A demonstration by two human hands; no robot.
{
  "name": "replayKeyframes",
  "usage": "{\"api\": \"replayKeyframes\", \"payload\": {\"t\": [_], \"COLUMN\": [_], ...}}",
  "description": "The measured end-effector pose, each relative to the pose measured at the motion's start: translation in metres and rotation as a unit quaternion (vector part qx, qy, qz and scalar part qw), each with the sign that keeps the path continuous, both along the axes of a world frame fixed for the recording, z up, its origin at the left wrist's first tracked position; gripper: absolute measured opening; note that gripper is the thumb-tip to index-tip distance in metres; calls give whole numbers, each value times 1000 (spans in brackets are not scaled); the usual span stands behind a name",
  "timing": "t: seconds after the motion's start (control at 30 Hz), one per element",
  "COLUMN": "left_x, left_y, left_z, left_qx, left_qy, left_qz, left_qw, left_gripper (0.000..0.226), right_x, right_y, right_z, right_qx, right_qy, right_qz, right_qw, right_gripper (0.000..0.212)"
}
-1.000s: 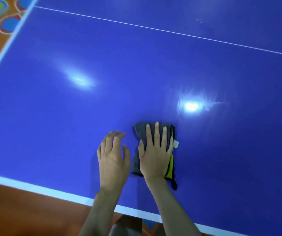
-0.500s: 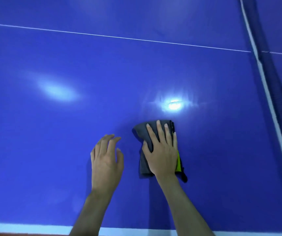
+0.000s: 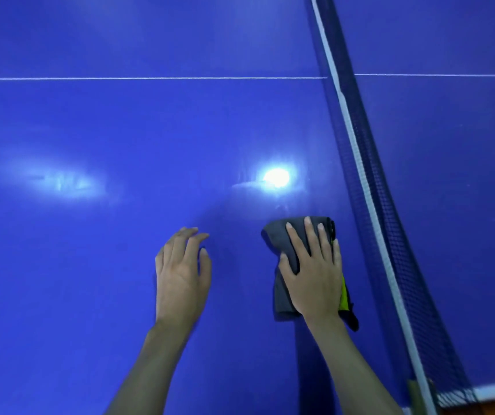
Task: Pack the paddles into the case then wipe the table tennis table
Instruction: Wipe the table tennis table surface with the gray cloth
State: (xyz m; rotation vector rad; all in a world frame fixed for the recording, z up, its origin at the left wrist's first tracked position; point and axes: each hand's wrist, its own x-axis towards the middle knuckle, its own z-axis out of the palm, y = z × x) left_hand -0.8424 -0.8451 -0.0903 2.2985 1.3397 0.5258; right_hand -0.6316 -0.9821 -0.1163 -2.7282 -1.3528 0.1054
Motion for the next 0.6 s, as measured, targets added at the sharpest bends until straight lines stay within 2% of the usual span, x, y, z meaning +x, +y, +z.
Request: {"api": "replayKeyframes", "payload": {"t": [0.13, 0.23, 0.33, 0.4, 0.53, 0.6], "left_x": [41, 59, 64, 61, 49, 40], "left_y": [-12, -12, -6, -1, 9, 12], "left_z": [-2, -2, -3, -3, 1, 4], "left_qx": [2, 21, 36, 33, 32, 36], "left_qy": [3, 17, 37, 50, 58, 58], "left_qz": [-5, -27, -47, -49, -39, -28], "left_qw": [1000, 999, 998, 997, 997, 997], "left_gripper": [28, 29, 30, 32, 32, 31], "right_x": [55, 84, 101, 112, 135, 138], "right_y": [-48, -62, -48, -31, 14, 39], "right_z": [6, 8, 8, 8, 1, 5], "right_qx": [-8, 45, 104, 112, 117, 116], "right_qy": [26, 116, 200, 256, 190, 208], "right_qz": [-27, -30, -26, -32, -20, -34], "right_qw": [999, 992, 974, 960, 974, 971], "right_gripper": [63, 63, 62, 59, 60, 61]}}
